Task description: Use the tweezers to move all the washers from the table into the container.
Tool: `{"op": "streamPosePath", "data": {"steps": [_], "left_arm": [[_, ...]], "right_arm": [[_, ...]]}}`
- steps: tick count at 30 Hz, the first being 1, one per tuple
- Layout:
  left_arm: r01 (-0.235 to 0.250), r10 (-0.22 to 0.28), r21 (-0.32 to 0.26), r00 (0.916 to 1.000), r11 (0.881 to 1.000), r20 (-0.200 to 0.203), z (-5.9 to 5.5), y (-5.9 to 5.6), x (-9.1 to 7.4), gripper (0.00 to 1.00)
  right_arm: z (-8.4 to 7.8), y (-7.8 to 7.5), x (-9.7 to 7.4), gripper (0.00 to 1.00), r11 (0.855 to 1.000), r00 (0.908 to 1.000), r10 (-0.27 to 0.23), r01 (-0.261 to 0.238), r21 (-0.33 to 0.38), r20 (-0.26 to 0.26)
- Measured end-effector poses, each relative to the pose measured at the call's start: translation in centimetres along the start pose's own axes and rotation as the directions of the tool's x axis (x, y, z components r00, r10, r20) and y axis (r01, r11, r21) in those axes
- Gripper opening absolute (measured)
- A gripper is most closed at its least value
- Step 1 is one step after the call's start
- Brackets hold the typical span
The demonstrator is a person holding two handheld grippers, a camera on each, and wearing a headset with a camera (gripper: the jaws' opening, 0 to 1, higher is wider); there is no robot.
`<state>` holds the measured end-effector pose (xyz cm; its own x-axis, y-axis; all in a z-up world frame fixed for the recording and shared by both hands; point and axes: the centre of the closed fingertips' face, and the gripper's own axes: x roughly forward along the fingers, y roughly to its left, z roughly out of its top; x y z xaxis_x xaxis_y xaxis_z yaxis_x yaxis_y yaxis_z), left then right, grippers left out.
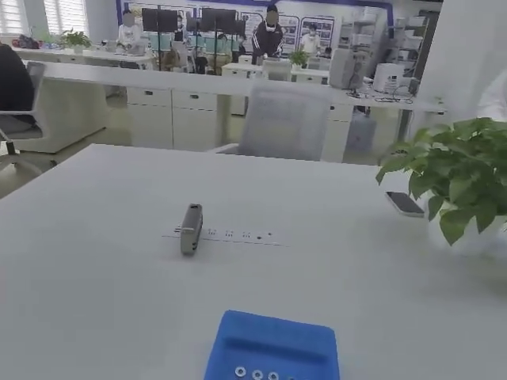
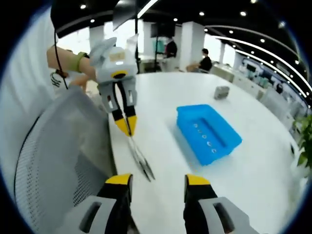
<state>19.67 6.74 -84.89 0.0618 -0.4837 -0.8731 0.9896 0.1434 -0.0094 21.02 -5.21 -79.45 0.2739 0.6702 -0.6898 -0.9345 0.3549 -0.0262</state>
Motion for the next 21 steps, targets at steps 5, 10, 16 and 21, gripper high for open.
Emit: {"op": "streamPosePath", "data": {"steps": [5,10,16,21], "left_arm": [[-0.004,0.004,-0.001,0.9989,1.0,-0.046,-0.6,0.3,0.6,0.0],[-0.008,0.007,-0.012,0.9969,1.0,-0.078,-1.1,0.5,1.2,0.0],[-0.026,0.024,-0.018,0.9962,1.0,-0.083,-1.3,0.6,1.2,0.0],[-0.048,0.042,-0.06,0.9948,0.997,-0.093,-1.8,0.7,0.9,0.0]], "right_arm": [[0.2,-0.1,-0.4,0.41,0.999,0.9995,-0.014,0.012,0.037,0.029],[0.7,0.4,-1.0,0.44,0.998,0.9972,-0.027,0.024,0.054,0.069],[0.3,0.6,-1.8,0.46,0.996,0.9941,-0.037,0.028,0.09,0.101],[0.1,-0.4,-2.7,0.49,0.988,0.9846,-0.093,0.073,0.137,0.148]]}}
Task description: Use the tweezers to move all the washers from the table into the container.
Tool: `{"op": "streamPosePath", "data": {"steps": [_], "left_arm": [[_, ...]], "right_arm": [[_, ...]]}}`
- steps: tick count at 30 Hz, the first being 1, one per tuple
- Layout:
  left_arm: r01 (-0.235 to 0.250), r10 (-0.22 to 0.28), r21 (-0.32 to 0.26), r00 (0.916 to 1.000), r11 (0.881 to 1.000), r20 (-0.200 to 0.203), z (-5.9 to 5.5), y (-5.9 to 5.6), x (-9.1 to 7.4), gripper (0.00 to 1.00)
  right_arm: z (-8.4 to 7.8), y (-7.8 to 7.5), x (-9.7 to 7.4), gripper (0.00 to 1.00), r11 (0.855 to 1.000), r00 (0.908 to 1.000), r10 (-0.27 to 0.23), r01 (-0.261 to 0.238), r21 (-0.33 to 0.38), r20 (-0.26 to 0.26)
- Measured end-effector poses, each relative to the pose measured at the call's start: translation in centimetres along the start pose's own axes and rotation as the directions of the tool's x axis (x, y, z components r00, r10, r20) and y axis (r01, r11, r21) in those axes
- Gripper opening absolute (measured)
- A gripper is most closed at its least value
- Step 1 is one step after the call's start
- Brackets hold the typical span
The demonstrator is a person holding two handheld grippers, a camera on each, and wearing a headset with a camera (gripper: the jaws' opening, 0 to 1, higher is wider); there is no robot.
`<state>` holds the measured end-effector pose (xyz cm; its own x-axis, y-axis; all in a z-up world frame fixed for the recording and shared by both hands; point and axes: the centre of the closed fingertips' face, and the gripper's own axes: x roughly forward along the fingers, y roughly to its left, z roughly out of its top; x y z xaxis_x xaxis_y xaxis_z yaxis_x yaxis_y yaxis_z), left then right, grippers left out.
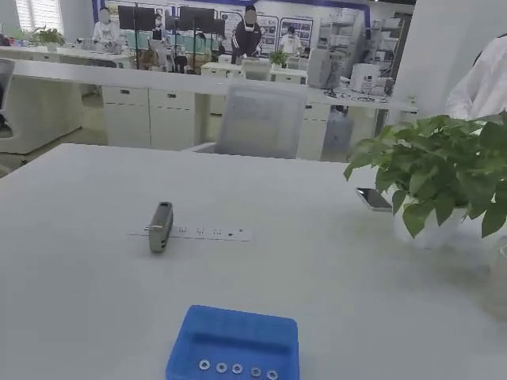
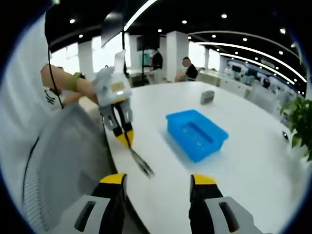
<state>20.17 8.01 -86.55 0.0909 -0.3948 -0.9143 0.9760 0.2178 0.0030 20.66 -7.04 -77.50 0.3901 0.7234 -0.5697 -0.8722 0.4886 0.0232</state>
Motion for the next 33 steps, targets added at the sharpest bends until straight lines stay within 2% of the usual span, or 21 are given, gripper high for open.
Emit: {"op": "streamPosePath", "data": {"steps": [2,5,9,12,16,17,18,19,20,21,22,23,24,25,27,28,29,30,31,32,33], "left_arm": [[-0.027,0.027,-0.019,0.9995,0.999,0.014,-0.2,0.3,-0.4,0.0],[-0.058,0.064,-0.095,0.9963,0.994,0.057,-0.2,0.4,-1.3,0.04],[-0.122,0.152,-0.21,0.9797,0.97,0.131,-0.4,0.9,-3.2,0.18],[-0.175,0.237,-0.299,0.9538,0.938,0.185,-0.5,1.4,-4.9,0.24],[-0.239,0.372,-0.424,0.8891,0.873,0.266,-0.4,2.3,-7.4,0.43],[-0.261,0.425,-0.464,0.8554,0.847,0.295,-0.3,2.7,-8.3,0.48],[-0.268,0.455,-0.49,0.8332,0.829,0.314,-0.2,2.8,-9.0,0.53],[-0.28,0.506,-0.531,0.791,0.8,0.344,0.1,3.2,-10.0,0.56],[-0.285,0.536,-0.553,0.7608,0.783,0.366,0.2,3.4,-10.7,0.59],[-0.293,0.582,-0.585,0.7108,0.756,0.396,0.5,3.7,-11.8,0.62],[-0.301,0.614,-0.605,0.6743,0.737,0.411,0.6,3.9,-12.6,0.64],[-0.313,0.658,-0.632,0.6154,0.709,0.434,0.8,4.2,-13.8,0.67],[-0.317,0.688,-0.653,0.5727,0.688,0.446,1.0,4.4,-14.6,0.72],[-0.314,0.723,-0.681,0.5101,0.661,0.466,1.2,4.6,-15.8,0.76],[-0.298,0.766,-0.724,0.4245,0.622,0.484,1.4,4.9,-17.3,0.87],[-0.295,0.783,-0.736,0.3695,0.609,0.5,1.7,5.0,-18.2,0.91],[-0.289,0.794,-0.747,0.3338,0.599,0.507,1.8,5.0,-18.8,0.95],[-0.284,0.812,-0.764,0.2835,0.579,0.51,2.0,5.0,-19.6,0.99],[-0.278,0.815,-0.768,0.2642,0.577,0.516,2.0,4.9,-19.9,0.98],[-0.27,0.827,-0.783,0.2274,0.56,0.514,1.9,5.0,-20.4,0.99],[-0.266,0.834,-0.791,0.2045,0.552,0.513,1.8,5.0,-20.7,0.99]], "right_arm": [[0.0,-0.6,-0.3,0.49,0.999,0.9995,-0.025,0.024,0.026,0.019],[0.3,-1.5,-0.5,0.52,0.997,0.9976,-0.057,0.054,0.054,0.04],[0.8,-2.7,-0.9,0.56,0.989,0.9912,-0.108,0.1,0.107,0.077],[1.0,-3.5,-1.3,0.58,0.979,0.9845,-0.144,0.127,0.159,0.1],[1.5,-4.6,-2.0,0.65,0.962,0.9711,-0.196,0.164,0.216,0.136],[1.7,-4.8,-2.1,0.67,0.958,0.967,-0.209,0.173,0.227,0.146],[2.0,-5.0,-2.4,0.7,0.954,0.9604,-0.227,0.185,0.235,0.162],[2.4,-5.3,-2.6,0.72,0.95,0.9535,-0.241,0.195,0.242,0.181],[2.9,-5.6,-3.0,0.74,0.943,0.9403,-0.269,0.214,0.254,0.208],[3.2,-5.9,-3.2,0.77,0.94,0.9313,-0.285,0.224,0.259,0.227],[3.6,-6.1,-3.5,0.79,0.935,0.9217,-0.3,0.233,0.266,0.246],[4.1,-6.4,-4.0,0.82,0.929,0.9051,-0.325,0.25,0.274,0.274],[4.5,-6.6,-4.3,0.85,0.924,0.8936,-0.341,0.262,0.278,0.292],[4.9,-6.8,-4.7,0.88,0.919,0.8781,-0.359,0.275,0.281,0.316],[5.6,-7.0,-5.3,0.94,0.914,0.8544,-0.382,0.294,0.278,0.352],[5.8,-7.1,-5.4,0.96,0.913,0.8471,-0.389,0.3,0.278,0.362],[6.3,-7.1,-5.7,0.98,0.909,0.8311,-0.4,0.308,0.279,0.386],[6.5,-7.1,-5.9,0.99,0.905,0.8203,-0.412,0.32,0.281,0.396],[6.9,-7.5,-6.2,0.99,0.905,0.8046,-0.416,0.321,0.279,0.424],[7.0,-7.8,-6.3,0.99,0.904,0.7962,-0.418,0.318,0.284,0.438],[7.3,-8.0,-6.7,0.99,0.899,0.7779,-0.43,0.325,0.293,0.458]]}}
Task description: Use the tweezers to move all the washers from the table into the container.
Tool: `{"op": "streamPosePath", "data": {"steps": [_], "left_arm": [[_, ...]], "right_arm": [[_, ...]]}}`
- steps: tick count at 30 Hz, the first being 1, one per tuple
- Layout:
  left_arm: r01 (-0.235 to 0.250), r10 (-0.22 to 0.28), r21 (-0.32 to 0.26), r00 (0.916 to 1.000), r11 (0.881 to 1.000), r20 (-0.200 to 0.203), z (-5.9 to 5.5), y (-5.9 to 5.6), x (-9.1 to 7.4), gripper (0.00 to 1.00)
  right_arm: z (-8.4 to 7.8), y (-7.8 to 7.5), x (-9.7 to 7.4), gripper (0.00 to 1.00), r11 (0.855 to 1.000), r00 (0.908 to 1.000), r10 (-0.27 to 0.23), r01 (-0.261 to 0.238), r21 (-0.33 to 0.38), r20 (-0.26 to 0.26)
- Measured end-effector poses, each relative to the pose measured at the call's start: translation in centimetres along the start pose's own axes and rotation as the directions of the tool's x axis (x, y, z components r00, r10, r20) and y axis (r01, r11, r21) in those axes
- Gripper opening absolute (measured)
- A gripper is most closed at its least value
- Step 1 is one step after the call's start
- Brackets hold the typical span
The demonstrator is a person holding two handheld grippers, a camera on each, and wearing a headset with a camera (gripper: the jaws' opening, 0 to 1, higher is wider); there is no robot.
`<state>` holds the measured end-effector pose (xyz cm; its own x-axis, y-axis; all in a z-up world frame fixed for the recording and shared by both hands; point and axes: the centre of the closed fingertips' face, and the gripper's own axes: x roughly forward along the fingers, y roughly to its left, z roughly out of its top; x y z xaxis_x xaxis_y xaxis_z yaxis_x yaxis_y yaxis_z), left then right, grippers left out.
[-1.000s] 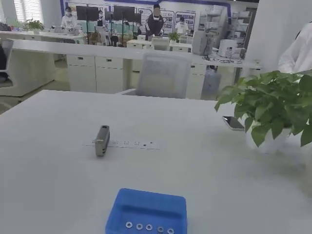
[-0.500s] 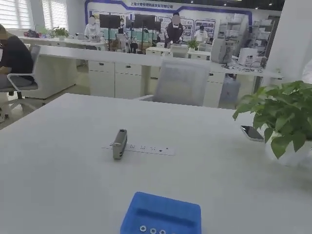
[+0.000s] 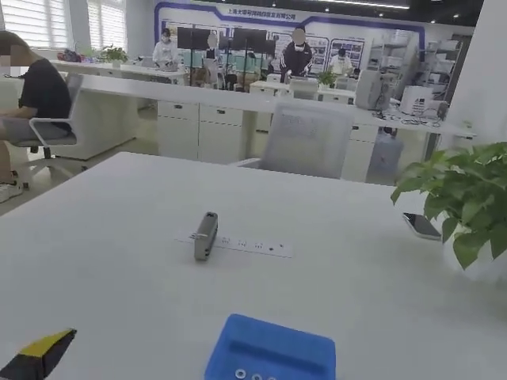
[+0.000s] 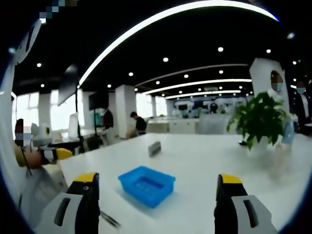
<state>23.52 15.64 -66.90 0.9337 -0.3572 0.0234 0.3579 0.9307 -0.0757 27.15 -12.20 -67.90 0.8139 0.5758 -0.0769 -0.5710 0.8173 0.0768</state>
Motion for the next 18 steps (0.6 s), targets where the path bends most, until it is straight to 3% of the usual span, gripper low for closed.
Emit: {"op": "streamPosePath", "data": {"steps": [7,11,18], "left_arm": [[-0.018,0.018,0.009,0.9995,1.0,0.027,-0.2,-0.1,0.1,0.99],[-0.007,0.007,-0.002,1.0,1.0,0.006,-0.9,-0.1,0.4,0.99],[0.0,0.0,-0.012,1.0,1.0,0.0,-1.0,-0.2,0.5,0.99]], "right_arm": [[-0.6,0.5,0.0,0.99,1.0,0.9998,-0.016,0.016,-0.027,0.01],[-1.4,0.3,0.1,0.99,0.999,0.9993,-0.022,0.021,-0.041,-0.029],[-1.5,0.0,-0.1,0.97,0.999,0.9988,-0.037,0.036,-0.031,-0.033]]}}
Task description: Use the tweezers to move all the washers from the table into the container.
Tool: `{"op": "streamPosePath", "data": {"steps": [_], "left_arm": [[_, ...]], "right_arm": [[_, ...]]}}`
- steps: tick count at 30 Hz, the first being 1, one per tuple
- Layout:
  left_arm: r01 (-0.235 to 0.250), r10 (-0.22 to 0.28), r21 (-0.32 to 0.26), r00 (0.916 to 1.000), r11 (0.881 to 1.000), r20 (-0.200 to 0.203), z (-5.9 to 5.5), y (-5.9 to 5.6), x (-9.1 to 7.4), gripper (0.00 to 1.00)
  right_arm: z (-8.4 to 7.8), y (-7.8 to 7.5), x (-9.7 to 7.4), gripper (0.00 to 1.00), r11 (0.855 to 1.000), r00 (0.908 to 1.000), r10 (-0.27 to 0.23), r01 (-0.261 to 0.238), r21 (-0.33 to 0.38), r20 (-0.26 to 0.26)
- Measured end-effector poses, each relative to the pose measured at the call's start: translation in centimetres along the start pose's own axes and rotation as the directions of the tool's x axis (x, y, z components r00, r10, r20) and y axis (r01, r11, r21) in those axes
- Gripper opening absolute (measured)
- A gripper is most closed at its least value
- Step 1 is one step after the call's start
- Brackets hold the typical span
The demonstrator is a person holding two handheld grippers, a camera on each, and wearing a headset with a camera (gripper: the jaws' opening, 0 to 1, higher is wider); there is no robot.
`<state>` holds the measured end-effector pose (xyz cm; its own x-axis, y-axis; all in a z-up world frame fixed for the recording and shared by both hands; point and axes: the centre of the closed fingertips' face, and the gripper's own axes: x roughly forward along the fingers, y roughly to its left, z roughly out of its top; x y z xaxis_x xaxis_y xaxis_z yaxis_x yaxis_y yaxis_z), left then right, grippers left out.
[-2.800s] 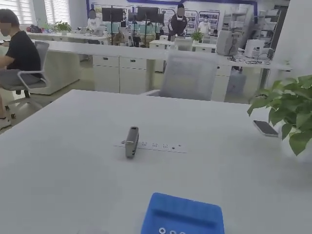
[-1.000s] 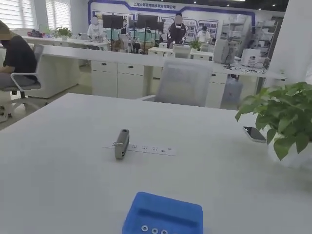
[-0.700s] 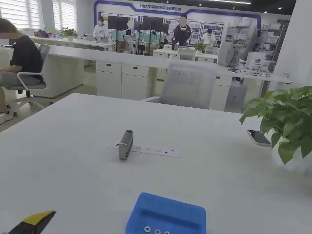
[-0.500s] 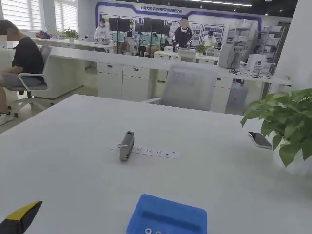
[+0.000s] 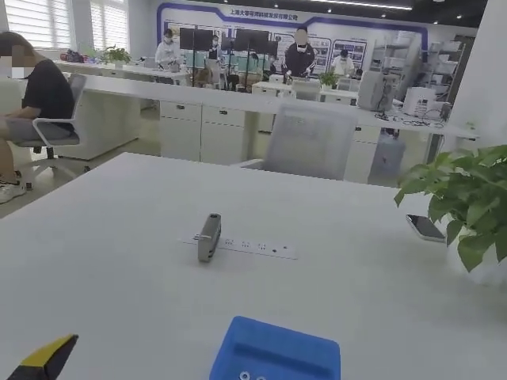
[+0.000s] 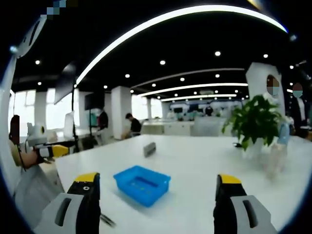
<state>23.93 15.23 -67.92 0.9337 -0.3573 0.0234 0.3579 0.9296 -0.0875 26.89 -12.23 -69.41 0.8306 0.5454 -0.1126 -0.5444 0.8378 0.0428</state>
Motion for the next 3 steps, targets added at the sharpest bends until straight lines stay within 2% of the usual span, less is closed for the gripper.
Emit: {"op": "streamPosePath", "data": {"steps": [3], "left_arm": [[0.0,0.0,-0.004,1.0,1.0,0.001,0.03,0.0,0.01,0.99]], "right_arm": [[0.03,-0.1,-0.04,0.97,1.0,1.0,-0.007,0.007,0.012,0.002]]}}
